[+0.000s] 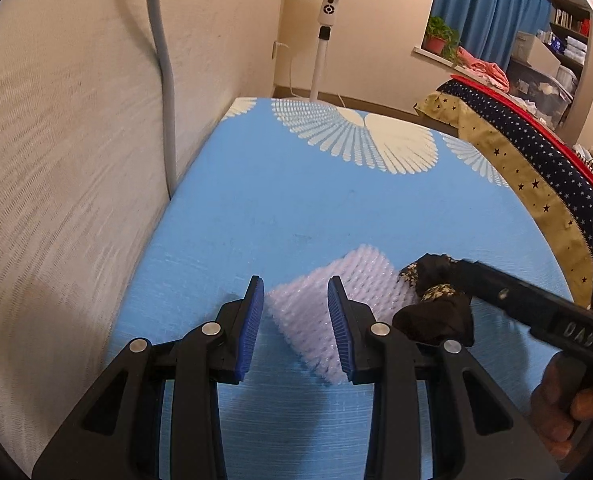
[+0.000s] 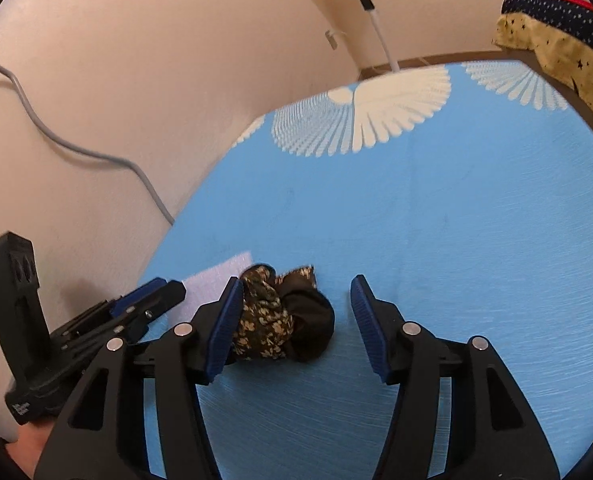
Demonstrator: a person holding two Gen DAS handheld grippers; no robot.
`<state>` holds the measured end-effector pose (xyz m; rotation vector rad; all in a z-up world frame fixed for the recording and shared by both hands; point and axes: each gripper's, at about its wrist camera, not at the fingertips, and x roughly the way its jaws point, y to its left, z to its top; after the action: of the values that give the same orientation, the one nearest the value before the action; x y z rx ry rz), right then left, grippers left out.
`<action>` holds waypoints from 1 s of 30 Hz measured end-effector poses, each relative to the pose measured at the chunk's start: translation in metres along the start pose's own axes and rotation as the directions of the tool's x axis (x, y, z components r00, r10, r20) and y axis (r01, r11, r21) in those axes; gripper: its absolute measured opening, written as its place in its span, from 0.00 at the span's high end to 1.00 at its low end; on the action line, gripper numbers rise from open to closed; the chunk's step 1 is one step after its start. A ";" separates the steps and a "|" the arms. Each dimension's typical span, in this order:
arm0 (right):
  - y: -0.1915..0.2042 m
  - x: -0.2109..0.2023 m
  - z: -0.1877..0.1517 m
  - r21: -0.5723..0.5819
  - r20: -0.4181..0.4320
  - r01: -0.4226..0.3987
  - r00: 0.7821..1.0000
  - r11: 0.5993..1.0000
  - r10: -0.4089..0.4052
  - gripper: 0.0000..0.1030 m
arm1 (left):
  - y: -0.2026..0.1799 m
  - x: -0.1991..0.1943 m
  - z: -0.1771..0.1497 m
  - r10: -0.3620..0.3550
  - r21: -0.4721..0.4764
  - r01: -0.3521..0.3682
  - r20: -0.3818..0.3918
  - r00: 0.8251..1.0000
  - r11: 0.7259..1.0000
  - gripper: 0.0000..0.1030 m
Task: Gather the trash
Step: 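Close the left tool on the white foam net while the right tool grips the black pouch, then carry the foam net and black pouch with both tools over the wastebasket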
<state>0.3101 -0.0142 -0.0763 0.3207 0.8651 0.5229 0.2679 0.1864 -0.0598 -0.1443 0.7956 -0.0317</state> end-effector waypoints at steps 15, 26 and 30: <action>0.008 -0.001 -0.002 -0.049 0.002 0.012 1.000 0.999 -0.012 0.90 | -0.001 0.009 0.000 -0.031 -0.013 0.031 -0.037 0.999 0.999 0.88; 0.000 -0.049 0.003 -0.038 0.076 0.084 0.994 0.996 -0.081 0.91 | -0.016 -0.022 0.013 -0.034 -0.009 0.035 0.042 0.999 0.999 0.93; 0.000 -0.074 0.004 -0.045 0.099 0.109 0.990 0.993 -0.104 0.91 | -0.028 -0.040 0.016 -0.040 0.009 0.039 0.074 0.996 0.999 0.93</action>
<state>0.2738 -0.0555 -0.0265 0.2508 0.7697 0.4258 0.2522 0.1636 -0.0167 -0.1528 0.7185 -0.0668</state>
